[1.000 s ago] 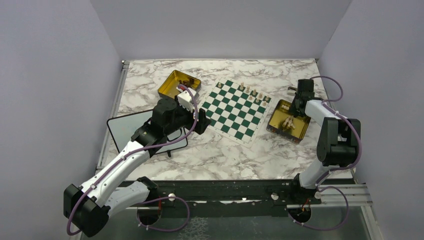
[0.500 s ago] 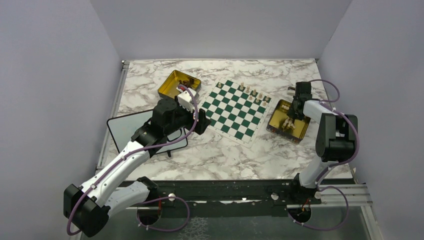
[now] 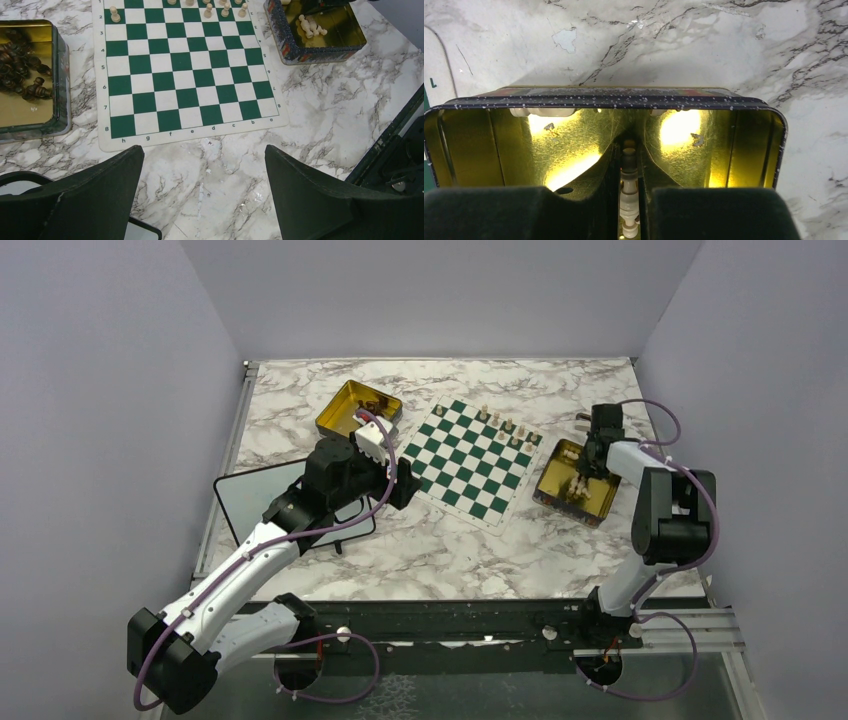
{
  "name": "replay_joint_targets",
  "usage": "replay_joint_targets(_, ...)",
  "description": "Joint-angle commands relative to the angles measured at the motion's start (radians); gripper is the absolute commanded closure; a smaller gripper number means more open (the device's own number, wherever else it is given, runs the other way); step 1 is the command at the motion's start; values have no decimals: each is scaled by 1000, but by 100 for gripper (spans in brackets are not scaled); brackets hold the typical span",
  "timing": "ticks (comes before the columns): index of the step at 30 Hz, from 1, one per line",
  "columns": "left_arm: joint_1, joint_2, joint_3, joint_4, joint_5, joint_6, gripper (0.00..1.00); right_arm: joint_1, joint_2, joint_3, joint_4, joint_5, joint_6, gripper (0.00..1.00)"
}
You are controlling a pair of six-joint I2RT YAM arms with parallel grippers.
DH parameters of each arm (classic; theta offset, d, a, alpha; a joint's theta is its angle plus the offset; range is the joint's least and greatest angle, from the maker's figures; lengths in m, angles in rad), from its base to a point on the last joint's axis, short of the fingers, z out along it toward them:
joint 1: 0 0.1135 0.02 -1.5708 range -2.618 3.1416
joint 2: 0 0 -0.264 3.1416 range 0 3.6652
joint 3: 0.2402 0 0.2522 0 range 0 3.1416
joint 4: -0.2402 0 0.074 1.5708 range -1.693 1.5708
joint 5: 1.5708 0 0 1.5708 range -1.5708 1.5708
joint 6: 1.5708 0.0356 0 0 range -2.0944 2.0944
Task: Set up the chess pieces on the board
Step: Pick up the chess piece from the storage box.
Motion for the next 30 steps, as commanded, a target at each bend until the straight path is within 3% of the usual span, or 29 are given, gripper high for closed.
replay_joint_targets(1, -5, -4, -1, 22, -12, 3, 10, -9, -58, 1, -32, 53, -14, 89)
replay_joint_targets(16, -5, 15, 17, -6, 9, -28, 20, -9, -275, -44, 4, 98, -22, 91)
replay_joint_targets(25, -6, 36, 73, 5, 102, -128, 25, -9, -373, -26, -27, 15, -24, 91)
replay_joint_targets(30, -5, 66, 97, 32, 126, -156, 27, -10, -418, -29, -11, -111, -19, 91)
